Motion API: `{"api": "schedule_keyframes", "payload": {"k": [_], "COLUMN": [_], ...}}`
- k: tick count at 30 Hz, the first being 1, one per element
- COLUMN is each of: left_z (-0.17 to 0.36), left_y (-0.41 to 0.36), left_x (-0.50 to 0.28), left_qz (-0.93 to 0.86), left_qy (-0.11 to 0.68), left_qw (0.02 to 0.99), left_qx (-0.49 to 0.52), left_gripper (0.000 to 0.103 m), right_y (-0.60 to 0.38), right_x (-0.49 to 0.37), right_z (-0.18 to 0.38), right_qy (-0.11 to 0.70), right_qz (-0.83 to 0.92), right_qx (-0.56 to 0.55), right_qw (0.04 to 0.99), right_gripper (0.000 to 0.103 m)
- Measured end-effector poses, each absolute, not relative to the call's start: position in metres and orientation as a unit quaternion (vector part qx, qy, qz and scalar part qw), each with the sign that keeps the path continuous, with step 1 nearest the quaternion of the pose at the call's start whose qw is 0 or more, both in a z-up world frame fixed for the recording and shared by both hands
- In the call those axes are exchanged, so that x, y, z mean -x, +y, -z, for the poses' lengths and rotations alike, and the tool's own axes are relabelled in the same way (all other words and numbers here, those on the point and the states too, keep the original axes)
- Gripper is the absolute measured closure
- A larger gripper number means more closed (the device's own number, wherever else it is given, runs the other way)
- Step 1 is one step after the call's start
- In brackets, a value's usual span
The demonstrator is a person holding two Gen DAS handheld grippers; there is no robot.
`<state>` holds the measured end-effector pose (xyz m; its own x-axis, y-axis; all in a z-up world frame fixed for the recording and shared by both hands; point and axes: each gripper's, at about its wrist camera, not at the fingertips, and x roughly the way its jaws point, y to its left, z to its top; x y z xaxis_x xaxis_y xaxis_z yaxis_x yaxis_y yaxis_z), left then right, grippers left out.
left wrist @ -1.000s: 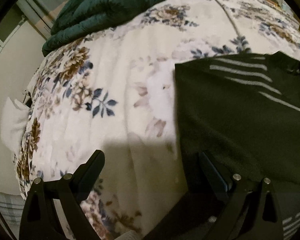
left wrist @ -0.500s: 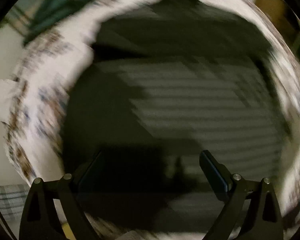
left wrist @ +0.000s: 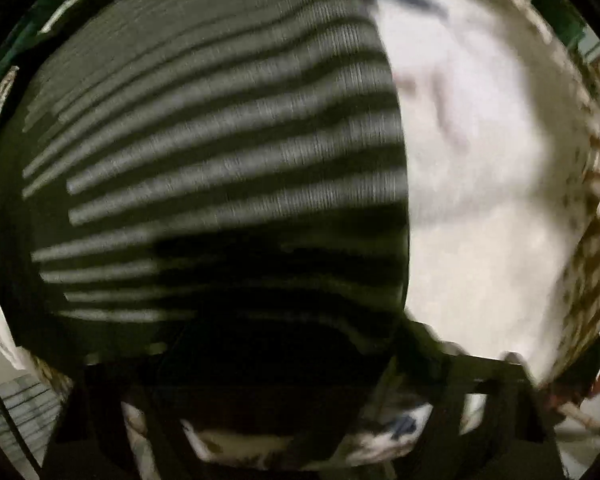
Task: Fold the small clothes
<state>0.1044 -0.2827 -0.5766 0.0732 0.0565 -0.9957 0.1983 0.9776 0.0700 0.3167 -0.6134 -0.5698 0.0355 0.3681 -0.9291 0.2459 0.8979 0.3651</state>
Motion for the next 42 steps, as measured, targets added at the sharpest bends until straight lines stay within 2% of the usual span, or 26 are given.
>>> {"api": "schedule_keyframes", "payload": {"k": [1,2,5,8,16,18,19,20,28,32,35,38,42], "left_z": [0.570,0.563,0.544,0.521,0.465,0.455,0.450,0.445,0.406,0.402,0.411,0.424,0.455], "left_y": [-0.283,-0.282,-0.273,-0.263,-0.241,-0.229,-0.222,-0.214,-0.110,-0.045,0.004,0.045,0.105], "left_x": [-0.106,-0.107,-0.108,-0.109,-0.106,-0.102,-0.103,-0.099,-0.097,-0.094,-0.092,-0.090,-0.081], "left_qz": [0.046,0.040,0.040,0.036,0.013,0.009,0.006,0.003,-0.033,-0.064,-0.083,-0.097,-0.111], "left_qy": [0.669,0.660,0.651,0.638,0.601,0.595,0.592,0.590,0.570,0.566,0.565,0.566,0.571], "left_qw": [0.735,0.742,0.752,0.764,0.797,0.803,0.805,0.807,0.816,0.812,0.804,0.795,0.771], "left_qx": [-0.098,-0.110,-0.095,-0.086,-0.046,-0.038,-0.030,-0.024,0.084,0.126,0.166,0.197,0.258], "left_gripper": [0.091,0.099,0.099,0.099,0.099,0.099,0.099,0.099,0.099,0.099,0.099,0.099,0.099], "right_y": [-0.610,-0.607,-0.598,-0.590,-0.561,-0.548,-0.540,-0.534,-0.464,-0.399,-0.315,-0.244,-0.127], "right_x": [-0.328,-0.347,-0.391,-0.446,-0.522,-0.531,-0.535,-0.535,-0.553,-0.570,-0.586,-0.598,-0.619], "right_z": [0.571,0.576,0.590,0.616,0.666,0.669,0.668,0.665,0.564,0.508,0.479,0.475,0.498], "right_qy": [0.689,0.683,0.663,0.646,0.649,0.650,0.657,0.660,0.656,0.654,0.655,0.661,0.674], "right_qz": [-0.056,-0.075,-0.108,-0.127,-0.131,-0.135,-0.131,-0.126,-0.107,-0.121,-0.133,-0.133,-0.123], "right_qx": [-0.229,-0.245,-0.278,-0.325,-0.393,-0.392,-0.380,-0.371,-0.256,-0.211,-0.164,-0.130,-0.074], "right_qw": [0.685,0.684,0.686,0.679,0.638,0.637,0.638,0.641,0.702,0.716,0.726,0.727,0.724], "right_gripper": [0.038,0.038,0.034,0.034,0.034,0.057,0.090,0.096,0.097,0.097,0.097,0.097,0.097]}}
